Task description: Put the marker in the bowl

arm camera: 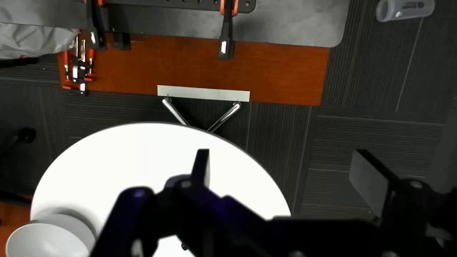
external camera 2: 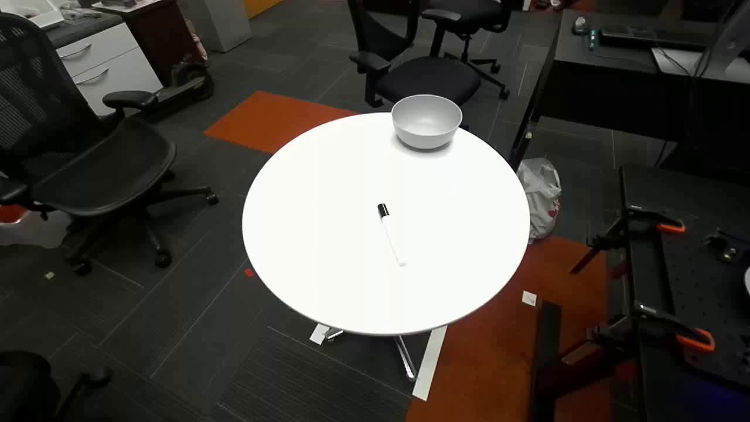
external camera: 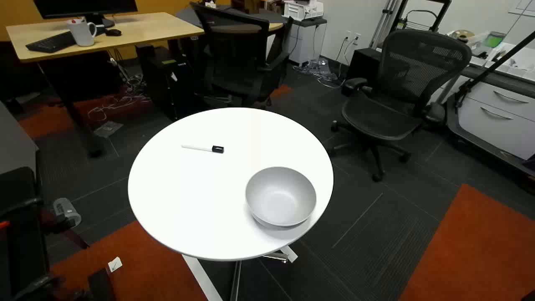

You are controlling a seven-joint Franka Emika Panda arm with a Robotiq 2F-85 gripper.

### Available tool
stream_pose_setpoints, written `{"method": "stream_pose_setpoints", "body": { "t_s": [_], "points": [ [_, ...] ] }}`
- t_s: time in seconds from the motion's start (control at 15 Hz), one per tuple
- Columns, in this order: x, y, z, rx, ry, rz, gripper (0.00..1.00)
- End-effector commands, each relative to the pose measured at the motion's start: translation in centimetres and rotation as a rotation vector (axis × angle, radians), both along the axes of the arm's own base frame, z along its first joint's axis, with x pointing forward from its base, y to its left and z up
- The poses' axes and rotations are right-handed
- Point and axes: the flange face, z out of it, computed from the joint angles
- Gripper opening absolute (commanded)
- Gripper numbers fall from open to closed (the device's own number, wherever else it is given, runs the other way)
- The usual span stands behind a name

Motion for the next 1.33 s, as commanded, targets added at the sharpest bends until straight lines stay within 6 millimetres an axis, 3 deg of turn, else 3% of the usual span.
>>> {"method": "stream_pose_setpoints", "body": {
  "t_s": [0.0, 0.27, 0.47, 0.8, 1.27],
  "points": [
    [0.0, 0.0, 0.1, 0.000, 0.001, 0.000, 1.00],
    [0.0, 0.0, 0.1, 0.000, 0.001, 0.000, 1.00],
    [1.9, 0.1, -0.1, 0.045, -0.032, -0.034, 1.00],
    [7.1, -0.4, -1.9, 0.088, -0.099, -0.249, 1.00],
    [16.9, -3.0, -6.8, 0.173, -0.180, -0.522, 1.00]
  ]
}}
